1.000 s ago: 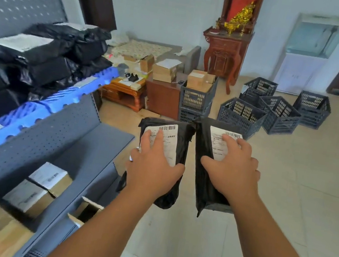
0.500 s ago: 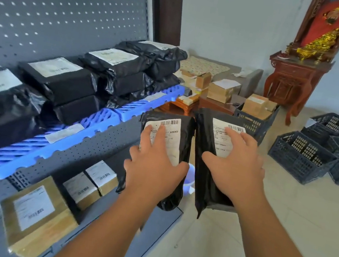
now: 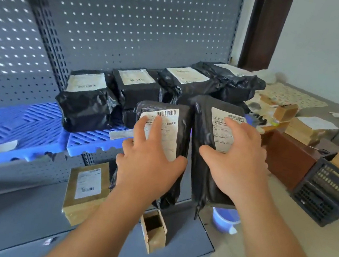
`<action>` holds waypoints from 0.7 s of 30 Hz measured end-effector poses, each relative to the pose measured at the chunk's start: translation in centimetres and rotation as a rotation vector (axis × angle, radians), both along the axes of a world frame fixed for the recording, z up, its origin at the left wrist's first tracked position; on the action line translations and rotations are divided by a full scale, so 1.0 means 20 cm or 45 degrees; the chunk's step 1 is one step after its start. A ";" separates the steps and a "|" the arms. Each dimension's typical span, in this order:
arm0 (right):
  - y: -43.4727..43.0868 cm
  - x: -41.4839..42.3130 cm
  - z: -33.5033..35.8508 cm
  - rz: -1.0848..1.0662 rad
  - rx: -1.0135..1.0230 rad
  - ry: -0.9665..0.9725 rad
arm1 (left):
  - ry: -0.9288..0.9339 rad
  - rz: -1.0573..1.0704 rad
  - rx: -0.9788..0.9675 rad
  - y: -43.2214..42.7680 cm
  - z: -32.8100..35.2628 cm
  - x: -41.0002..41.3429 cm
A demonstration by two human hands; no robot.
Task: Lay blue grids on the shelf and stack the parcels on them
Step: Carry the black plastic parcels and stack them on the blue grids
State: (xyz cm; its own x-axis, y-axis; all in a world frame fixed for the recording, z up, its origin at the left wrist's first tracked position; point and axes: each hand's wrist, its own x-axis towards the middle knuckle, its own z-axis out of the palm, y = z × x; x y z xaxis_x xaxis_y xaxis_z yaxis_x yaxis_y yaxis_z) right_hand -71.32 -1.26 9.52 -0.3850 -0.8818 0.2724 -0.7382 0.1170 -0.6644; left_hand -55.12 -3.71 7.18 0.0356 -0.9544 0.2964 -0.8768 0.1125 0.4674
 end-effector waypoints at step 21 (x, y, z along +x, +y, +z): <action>-0.50 0.44 0.42 0.526 -0.233 0.069 | -0.102 0.509 -0.196 -0.18 0.43 0.51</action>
State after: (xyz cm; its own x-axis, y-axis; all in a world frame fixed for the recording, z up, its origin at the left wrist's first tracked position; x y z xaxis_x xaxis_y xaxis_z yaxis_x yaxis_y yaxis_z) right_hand -62.58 -11.27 17.82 0.0079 -0.8940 0.4481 -0.7328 -0.3101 -0.6057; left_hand -44.99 -7.35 15.83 0.3646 -0.8146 0.4511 -0.8983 -0.1801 0.4008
